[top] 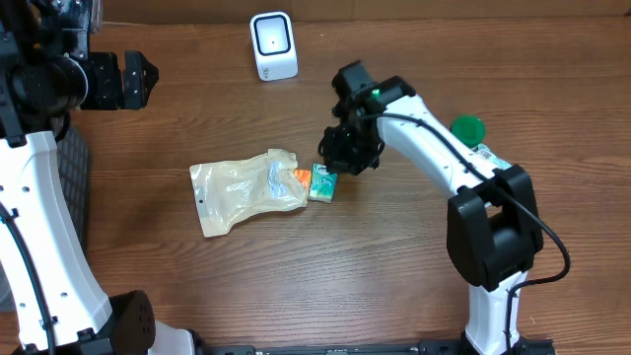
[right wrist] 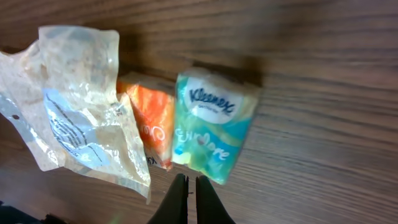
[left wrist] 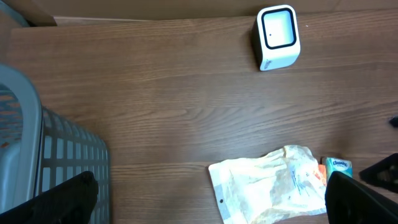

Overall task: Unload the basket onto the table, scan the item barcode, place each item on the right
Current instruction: 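Lower the right gripper onto the blue Kleenex tissue pack and grasp it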

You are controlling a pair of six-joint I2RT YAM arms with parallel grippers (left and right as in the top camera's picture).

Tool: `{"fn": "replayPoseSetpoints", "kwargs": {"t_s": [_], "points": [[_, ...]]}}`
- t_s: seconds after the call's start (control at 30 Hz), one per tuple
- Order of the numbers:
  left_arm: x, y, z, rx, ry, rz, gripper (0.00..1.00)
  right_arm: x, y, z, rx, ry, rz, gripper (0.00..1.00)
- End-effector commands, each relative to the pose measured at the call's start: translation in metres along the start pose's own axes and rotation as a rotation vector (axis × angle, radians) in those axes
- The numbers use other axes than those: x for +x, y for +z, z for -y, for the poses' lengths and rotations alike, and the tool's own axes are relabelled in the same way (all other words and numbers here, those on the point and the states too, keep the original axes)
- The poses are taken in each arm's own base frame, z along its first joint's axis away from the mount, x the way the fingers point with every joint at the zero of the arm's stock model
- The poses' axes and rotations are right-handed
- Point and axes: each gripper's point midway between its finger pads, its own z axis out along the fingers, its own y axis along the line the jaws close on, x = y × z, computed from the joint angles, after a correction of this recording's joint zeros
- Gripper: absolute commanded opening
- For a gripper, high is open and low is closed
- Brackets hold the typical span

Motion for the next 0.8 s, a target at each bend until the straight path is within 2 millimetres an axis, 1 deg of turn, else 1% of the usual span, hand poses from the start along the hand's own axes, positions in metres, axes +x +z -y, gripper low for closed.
{"fn": "replayPoseSetpoints", "kwargs": {"t_s": [0.0, 0.07, 0.17, 0.4, 0.6, 0.77], "points": [[-0.001, -0.002, 0.001, 0.008, 0.013, 0.007, 1.0, 0.009, 0.008, -0.014, 0.005, -0.007, 0.0, 0.04], [-0.001, -0.002, 0.001, 0.008, 0.013, 0.007, 1.0, 0.012, 0.015, -0.02, 0.007, 0.013, 0.01, 0.04], [-0.001, -0.002, 0.001, 0.008, 0.013, 0.007, 0.99, 0.014, 0.026, -0.018, 0.025, 0.057, 0.02, 0.04], [-0.001, -0.002, 0.001, 0.008, 0.013, 0.007, 1.0, 0.019, 0.037, 0.0, 0.085, 0.108, 0.024, 0.04], [-0.001, -0.002, 0.001, 0.008, 0.013, 0.007, 1.0, 0.019, 0.048, 0.012, 0.113, 0.112, 0.037, 0.04], [-0.001, -0.002, 0.001, 0.008, 0.013, 0.007, 1.0, 0.011, 0.046, 0.027, 0.195, 0.096, 0.088, 0.04]]}}
